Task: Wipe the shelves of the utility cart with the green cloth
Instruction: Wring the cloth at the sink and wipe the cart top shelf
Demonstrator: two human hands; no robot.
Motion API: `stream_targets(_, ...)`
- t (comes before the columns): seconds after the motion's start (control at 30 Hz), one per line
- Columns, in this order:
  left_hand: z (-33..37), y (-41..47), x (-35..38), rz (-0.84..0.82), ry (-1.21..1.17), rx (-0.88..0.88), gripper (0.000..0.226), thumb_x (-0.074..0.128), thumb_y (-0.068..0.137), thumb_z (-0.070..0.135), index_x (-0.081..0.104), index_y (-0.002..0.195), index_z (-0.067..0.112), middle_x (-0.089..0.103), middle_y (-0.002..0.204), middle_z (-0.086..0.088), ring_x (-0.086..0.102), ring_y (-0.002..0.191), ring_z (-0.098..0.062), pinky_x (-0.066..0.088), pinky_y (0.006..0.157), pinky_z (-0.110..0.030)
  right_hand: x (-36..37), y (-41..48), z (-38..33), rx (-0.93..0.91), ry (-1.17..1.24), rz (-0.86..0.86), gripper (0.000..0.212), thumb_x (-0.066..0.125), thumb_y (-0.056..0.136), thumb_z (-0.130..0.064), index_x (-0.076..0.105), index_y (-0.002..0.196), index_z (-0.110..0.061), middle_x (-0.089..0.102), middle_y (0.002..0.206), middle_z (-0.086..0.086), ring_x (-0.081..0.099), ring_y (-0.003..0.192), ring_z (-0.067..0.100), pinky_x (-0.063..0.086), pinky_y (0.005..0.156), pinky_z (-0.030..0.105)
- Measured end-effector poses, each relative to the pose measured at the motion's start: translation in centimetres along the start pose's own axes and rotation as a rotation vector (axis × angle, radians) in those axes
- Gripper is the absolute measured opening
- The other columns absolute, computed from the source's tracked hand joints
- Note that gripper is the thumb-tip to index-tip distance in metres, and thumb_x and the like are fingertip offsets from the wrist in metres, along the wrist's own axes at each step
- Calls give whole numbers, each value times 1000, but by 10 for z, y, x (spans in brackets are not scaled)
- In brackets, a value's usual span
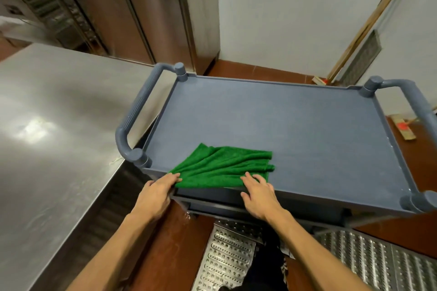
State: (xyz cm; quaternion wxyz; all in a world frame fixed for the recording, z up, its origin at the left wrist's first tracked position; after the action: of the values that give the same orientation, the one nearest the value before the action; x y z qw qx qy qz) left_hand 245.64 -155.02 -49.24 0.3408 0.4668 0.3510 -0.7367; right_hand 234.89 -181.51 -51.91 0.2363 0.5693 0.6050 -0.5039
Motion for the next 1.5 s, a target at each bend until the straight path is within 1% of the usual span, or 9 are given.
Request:
stream_targets(0.1,-4,-6,-7,-20,50,-14,72,28,74,19,54,140,25,52,149,5,47,139,-18,38,110,-45,4,5,-10,-12,-16,-21,57,52,96,-23,33,149,-20,22,161,0,20,146,25,26,114,47)
stream_targets(0.17,-1,-6,-15,2,57,-9,67,29,76,19,56,137,24,57,144,1,53,133,-21,41,107,-43,1,8,-11,27,23,46,51,52,93,-13,43,142,-20,35,155,2,30,141,25,32,111,43)
stream_targets(0.27,16,-3,-33,74,44,39,37,44,92,18,63,124,21,70,124,-3,63,116,-27,47,93,-38,-12,8,-11,92,62,154,42,48,92,-8,55,130,-24,61,129,6,49,125,29,39,99,38)
stream_targets(0.33,33,-2,-47,123,15,92,26,52,96,13,65,117,20,74,112,-5,66,105,-30,48,85,-38,-25,6,-10,80,35,194,36,46,96,-13,59,127,-23,68,118,7,57,115,30,40,95,37)
stream_targets(0.53,58,13,-79,166,-33,136,22,51,100,18,63,118,23,73,109,-4,66,102,-29,49,85,-40,-83,-15,22,64,96,371,27,44,100,-22,58,122,-15,70,108,12,60,108,32,38,95,41)
stream_targets(0.77,103,51,-114,225,-86,178,22,50,101,23,60,120,31,72,115,1,65,107,-28,54,84,-45,-161,-20,48,45,222,566,23,49,98,-16,62,116,-10,69,104,20,60,101,40,44,90,47)
stream_targets(1.13,133,164,-122,178,15,113,40,48,95,9,63,125,32,71,123,3,63,115,-29,54,87,-41,-209,69,87,-16,159,656,20,59,92,-11,70,105,-21,75,94,0,62,88,33,45,81,42)
stream_targets(1.33,130,177,-62,67,43,174,53,49,86,5,63,132,27,62,139,4,60,125,-25,53,98,-39,-171,108,105,-48,211,477,24,57,90,-19,71,110,-21,75,99,1,64,96,30,52,85,42)
stream_targets(1.5,116,162,6,-118,207,225,63,55,55,6,73,115,16,71,123,-10,72,100,-32,61,83,-42,-106,98,93,-281,97,226,35,61,83,-32,67,116,-21,64,117,-5,57,104,17,50,91,41)
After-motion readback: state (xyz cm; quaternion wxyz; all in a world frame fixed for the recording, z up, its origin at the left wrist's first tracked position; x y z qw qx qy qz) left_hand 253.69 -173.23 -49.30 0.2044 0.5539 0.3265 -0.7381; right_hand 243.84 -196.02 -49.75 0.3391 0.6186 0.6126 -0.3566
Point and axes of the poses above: each hand's wrist, its own y-axis towards the middle knuckle, its own x-axis out of the palm, z = x × y, the point moved 9 cm from there along y, towards the middle knuckle
